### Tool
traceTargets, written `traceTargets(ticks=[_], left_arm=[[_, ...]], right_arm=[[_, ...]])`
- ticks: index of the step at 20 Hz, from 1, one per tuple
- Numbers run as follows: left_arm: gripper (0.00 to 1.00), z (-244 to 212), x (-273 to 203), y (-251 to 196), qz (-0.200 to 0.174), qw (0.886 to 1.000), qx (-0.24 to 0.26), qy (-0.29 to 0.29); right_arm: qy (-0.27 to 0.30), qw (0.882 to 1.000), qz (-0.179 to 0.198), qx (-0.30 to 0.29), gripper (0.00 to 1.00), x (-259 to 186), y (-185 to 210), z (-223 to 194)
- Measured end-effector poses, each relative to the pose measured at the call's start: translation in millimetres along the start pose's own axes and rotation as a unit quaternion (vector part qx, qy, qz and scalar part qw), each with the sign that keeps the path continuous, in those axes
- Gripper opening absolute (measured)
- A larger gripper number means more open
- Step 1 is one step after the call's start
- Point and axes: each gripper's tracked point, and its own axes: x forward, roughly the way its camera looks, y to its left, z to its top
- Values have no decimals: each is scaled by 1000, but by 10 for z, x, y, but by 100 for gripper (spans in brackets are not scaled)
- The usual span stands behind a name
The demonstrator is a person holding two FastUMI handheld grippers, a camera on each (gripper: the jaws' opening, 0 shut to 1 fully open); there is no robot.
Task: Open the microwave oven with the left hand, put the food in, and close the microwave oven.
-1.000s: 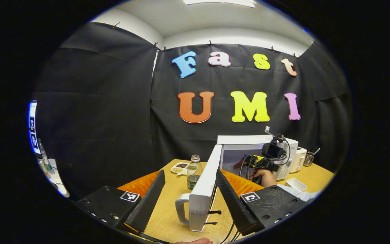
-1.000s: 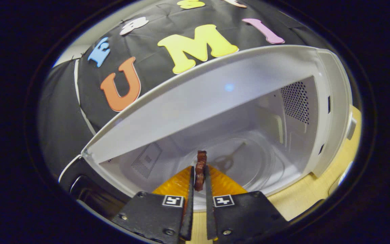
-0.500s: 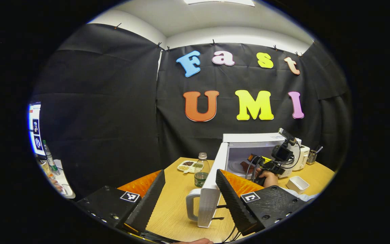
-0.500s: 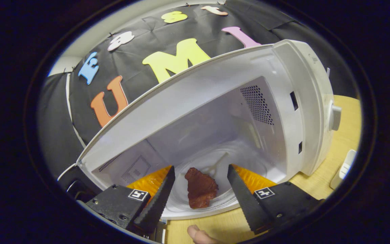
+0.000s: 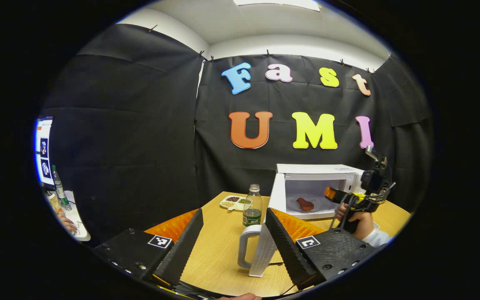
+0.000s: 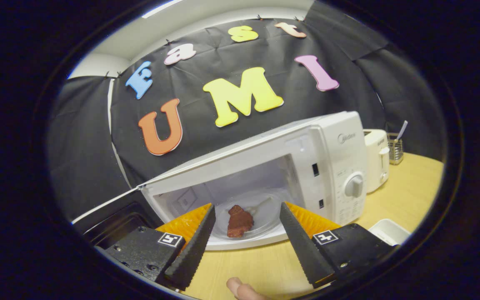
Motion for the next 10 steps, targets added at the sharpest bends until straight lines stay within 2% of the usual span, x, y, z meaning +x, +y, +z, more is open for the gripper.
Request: traceTargets(ticks=[5, 8, 9, 10], left_arm=[[92, -13, -82, 78, -7, 999, 28, -33], [58, -211, -46, -22, -34, 999, 34, -9], [53, -241, -67, -4, -32, 999, 38, -3], [31, -248, -58, 30, -24, 999, 39, 0]], right_arm=[[-9, 996, -3, -91, 99, -838, -229, 292], [-27, 992, 3, -122, 98, -1381, -297, 504], [-29, 991, 5, -128, 99, -1543, -324, 552], [-32, 991, 7, -131, 99, -1715, -371, 597]])
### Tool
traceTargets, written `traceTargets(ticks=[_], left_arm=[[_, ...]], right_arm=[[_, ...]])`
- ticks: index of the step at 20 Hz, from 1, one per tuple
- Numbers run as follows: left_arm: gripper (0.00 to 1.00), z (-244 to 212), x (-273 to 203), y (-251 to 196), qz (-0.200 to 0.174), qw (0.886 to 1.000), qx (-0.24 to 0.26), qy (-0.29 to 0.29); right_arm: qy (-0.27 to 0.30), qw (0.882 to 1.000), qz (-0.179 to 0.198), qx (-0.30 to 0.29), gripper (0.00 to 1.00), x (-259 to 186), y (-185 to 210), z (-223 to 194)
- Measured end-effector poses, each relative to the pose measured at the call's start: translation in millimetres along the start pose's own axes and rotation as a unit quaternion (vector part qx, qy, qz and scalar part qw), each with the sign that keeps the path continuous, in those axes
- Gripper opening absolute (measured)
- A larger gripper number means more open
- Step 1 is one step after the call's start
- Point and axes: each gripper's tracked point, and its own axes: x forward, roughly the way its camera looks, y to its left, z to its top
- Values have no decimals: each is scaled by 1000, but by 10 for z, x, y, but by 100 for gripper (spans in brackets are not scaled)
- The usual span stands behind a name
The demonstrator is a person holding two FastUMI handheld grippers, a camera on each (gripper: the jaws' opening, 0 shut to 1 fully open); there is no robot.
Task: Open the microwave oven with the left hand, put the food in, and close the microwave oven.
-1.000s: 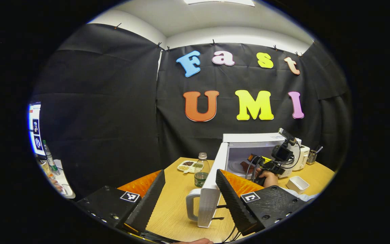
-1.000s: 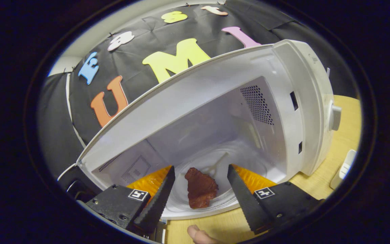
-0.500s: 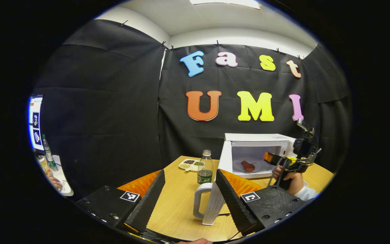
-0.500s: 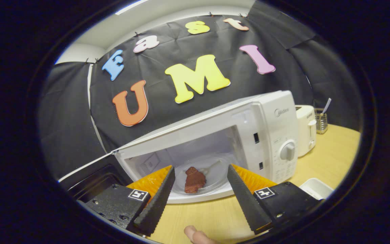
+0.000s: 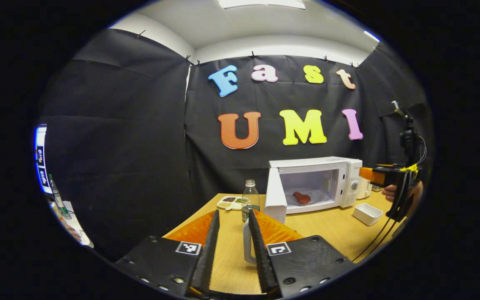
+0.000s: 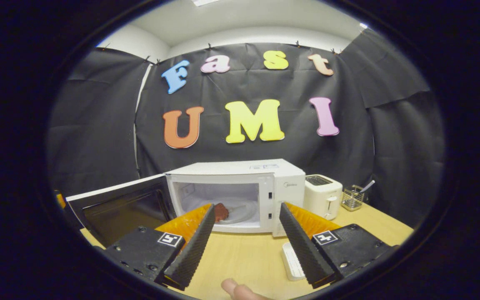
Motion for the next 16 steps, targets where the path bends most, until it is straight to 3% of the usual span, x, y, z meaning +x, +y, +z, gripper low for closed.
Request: traceTargets(ticks=[1, 3, 4, 12, 16], left_arm=[[8, 15, 4, 59, 10, 1000, 0, -1], [13, -29, -35, 50, 5, 1000, -13, 7], [0, -48, -46, 23, 0, 1000, -16, 11], [1, -319, 301, 119, -2, 1000, 6, 24], [1, -549, 514, 144, -14, 998, -26, 51]], right_arm=[[-7, 1000, -5, 3, 99, -129, -86, 82], [-17, 1000, -6, 3, 98, -377, -192, 185], [-20, 1000, -5, 2, 99, -481, -236, 235], [-52, 998, -8, -33, 99, -1060, -433, 575], [-59, 997, -10, -44, 99, -1246, -497, 617]])
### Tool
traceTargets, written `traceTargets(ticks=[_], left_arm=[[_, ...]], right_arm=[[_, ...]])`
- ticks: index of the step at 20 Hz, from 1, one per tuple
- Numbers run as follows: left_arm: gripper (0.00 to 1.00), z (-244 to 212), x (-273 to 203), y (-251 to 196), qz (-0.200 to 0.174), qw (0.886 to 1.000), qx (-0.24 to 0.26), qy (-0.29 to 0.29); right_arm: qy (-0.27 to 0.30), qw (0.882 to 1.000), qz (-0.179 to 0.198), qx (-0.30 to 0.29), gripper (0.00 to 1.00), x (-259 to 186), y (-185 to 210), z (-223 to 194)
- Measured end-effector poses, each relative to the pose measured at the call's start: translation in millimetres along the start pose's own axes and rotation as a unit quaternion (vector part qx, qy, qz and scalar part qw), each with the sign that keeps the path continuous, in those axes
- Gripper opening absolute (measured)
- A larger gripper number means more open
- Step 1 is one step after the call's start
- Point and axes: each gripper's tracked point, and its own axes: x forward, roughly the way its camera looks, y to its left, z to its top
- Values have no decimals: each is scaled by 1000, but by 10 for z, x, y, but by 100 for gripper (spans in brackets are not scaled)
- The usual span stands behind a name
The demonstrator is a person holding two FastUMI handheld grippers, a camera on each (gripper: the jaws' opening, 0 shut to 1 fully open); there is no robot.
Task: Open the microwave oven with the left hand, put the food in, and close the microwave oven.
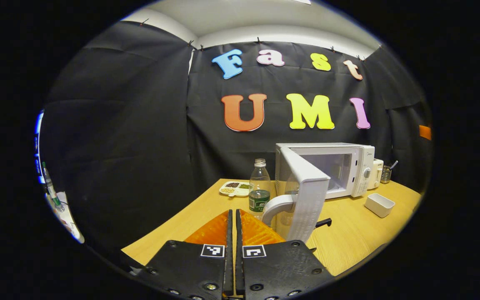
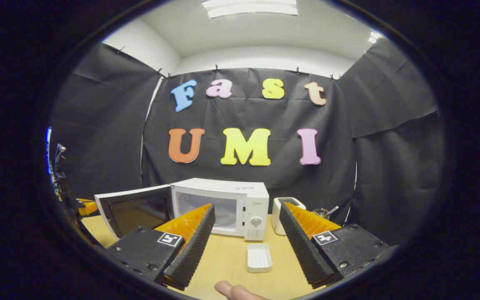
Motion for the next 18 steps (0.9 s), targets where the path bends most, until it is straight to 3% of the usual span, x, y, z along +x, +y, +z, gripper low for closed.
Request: traceTargets(ticks=[9, 10, 11, 18], left_arm=[[0, -70, 105, -248, -40, 999, -28, -2], [14, -100, 109, -278, -41, 999, -31, 0], [0, -106, 97, -317, -42, 999, -33, 1], [0, -98, 72, -919, -91, 995, -40, -4]], right_arm=[[-3, 1000, 12, 13, 99, -232, -29, 155], [0, 1000, 12, 13, 98, -239, -27, 148], [1, 1000, 14, 13, 99, -252, -15, 133], [9, 1000, 8, 13, 99, -290, -130, 104]])
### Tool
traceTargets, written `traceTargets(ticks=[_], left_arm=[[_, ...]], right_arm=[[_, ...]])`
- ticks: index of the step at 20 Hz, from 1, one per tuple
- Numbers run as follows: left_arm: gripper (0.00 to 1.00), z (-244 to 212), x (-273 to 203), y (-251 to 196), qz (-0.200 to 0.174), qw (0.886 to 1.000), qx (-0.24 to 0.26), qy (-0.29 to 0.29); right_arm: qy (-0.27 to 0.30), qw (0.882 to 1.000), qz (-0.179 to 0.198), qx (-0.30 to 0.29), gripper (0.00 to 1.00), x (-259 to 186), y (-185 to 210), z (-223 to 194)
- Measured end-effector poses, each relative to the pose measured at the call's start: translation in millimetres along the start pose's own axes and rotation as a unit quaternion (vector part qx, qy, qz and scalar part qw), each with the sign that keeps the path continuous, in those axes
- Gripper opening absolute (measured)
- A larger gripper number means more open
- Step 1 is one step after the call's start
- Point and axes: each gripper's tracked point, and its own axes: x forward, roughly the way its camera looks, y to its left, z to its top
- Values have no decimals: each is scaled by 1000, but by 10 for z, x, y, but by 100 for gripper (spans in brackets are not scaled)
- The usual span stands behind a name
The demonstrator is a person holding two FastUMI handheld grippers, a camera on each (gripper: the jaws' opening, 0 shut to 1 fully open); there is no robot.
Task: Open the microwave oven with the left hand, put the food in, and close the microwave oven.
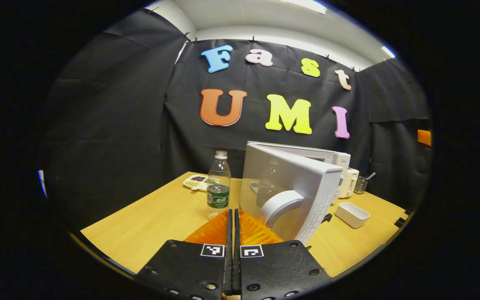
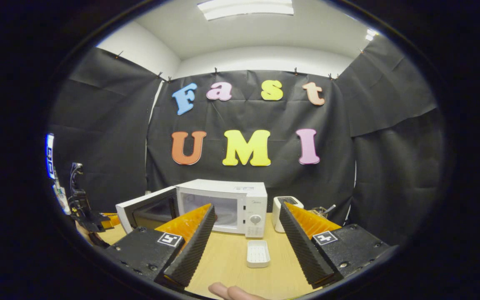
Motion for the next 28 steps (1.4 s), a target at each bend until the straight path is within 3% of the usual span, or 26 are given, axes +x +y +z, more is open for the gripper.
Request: traceTargets(ticks=[7, 8, 9, 11, 12, 13, 16, 21, 28], left_arm=[[0, -4, 308, -751, -59, 998, 17, 3], [14, -8, 352, -877, -72, 997, 17, 4], [0, -14, 374, -992, -84, 996, 17, 4], [0, 1, 469, -1259, -108, 994, 23, 4], [13, 15, 528, -1352, -116, 993, 25, 4], [0, -8, 595, -1461, -124, 992, 29, 7], [0, -27, 765, -1796, -146, 988, 44, 14], [0, -45, 1168, -2231, -160, 986, 33, 24], [0, 56, 1633, -2468, -139, 990, 30, 19]], right_arm=[[13, 1000, -8, 7, 99, -26, -185, -93], [15, 1000, -9, 8, 99, -18, -212, -95], [15, 1000, -9, 10, 99, -27, -242, -102], [15, 1000, -11, 14, 99, -25, -305, -106], [15, 1000, -12, 16, 99, -22, -330, -105], [15, 1000, -15, 18, 99, -24, -367, -114], [13, 999, -16, 24, 99, -35, -431, -109], [6, 999, -19, 38, 99, -46, -596, -113], [-1, 999, -18, 30, 99, 101, -853, -73]])
